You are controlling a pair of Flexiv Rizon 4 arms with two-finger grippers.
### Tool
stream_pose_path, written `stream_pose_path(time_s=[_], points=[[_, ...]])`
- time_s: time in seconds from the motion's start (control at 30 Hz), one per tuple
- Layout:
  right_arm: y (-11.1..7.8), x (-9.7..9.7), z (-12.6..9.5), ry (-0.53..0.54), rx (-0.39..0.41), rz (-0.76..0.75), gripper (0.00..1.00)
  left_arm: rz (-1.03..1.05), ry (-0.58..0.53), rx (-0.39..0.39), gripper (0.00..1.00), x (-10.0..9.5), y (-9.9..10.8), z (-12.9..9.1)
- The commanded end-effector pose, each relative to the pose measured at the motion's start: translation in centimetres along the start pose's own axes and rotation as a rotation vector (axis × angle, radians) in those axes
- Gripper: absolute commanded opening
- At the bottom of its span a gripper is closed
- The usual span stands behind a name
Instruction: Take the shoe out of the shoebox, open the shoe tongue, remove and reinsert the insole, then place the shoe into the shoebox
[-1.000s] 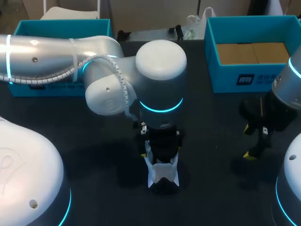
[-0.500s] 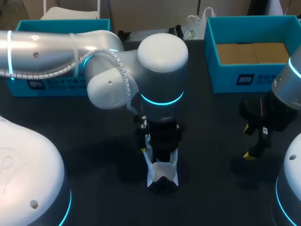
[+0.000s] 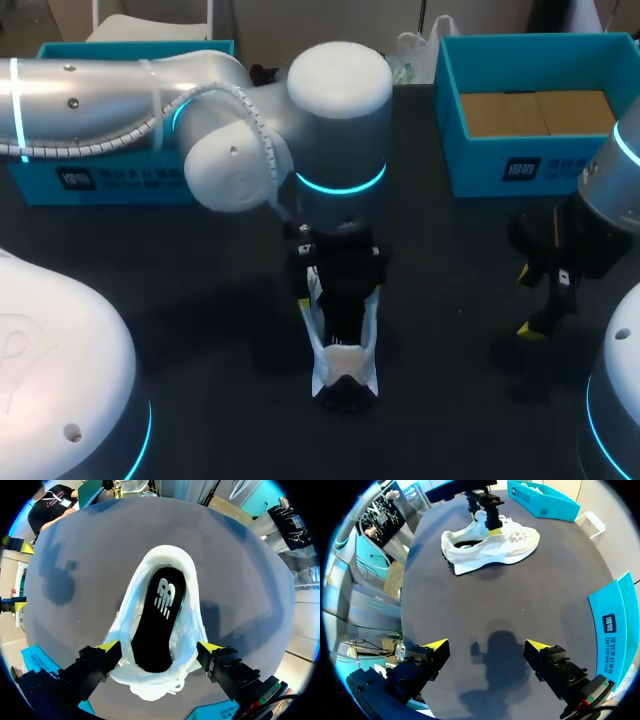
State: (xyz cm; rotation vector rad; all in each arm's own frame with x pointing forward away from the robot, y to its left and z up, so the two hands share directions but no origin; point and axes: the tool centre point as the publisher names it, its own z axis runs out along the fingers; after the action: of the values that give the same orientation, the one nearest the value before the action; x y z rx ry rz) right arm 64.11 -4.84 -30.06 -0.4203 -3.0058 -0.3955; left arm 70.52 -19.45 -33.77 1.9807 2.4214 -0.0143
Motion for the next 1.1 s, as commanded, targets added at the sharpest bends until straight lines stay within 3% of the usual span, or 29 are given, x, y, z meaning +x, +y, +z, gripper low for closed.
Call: stream_pose_path(time_s=[0.03,0.43,0.6,0.93,1.03,1.1], points=[[0.0,0.1,0.0,-0.003,0.001,0.001,1.00,0.005,-0.009,0.011,1.00,0.3,0.8,-0.3],[0.0,0.1,0.0,-0.003,0.001,0.001,1.00,0.022,-0.053,0.005,1.00,-0.8,1.5,-1.9],[0.0,0.1,0.0,-0.003,0.001,0.001,1.00,0.017,-0.061,-0.002,1.00,-0.8,3.0,-2.9],[0.0,0.1,0.0,-0.003,0.001,0.001,1.00,0.008,-0.068,0.063,1.00,-0.8,6.8,-5.3],[0.0,0.1,0.0,-0.003,0.001,0.001,1.00,0.012,-0.067,0.069,0.98,-0.8,7.6,-5.9],[0.0,0.1,0.0,-0.003,0.001,0.001,1.00,0.015,-0.063,0.075,0.87,-0.8,8.0,-6.1]])
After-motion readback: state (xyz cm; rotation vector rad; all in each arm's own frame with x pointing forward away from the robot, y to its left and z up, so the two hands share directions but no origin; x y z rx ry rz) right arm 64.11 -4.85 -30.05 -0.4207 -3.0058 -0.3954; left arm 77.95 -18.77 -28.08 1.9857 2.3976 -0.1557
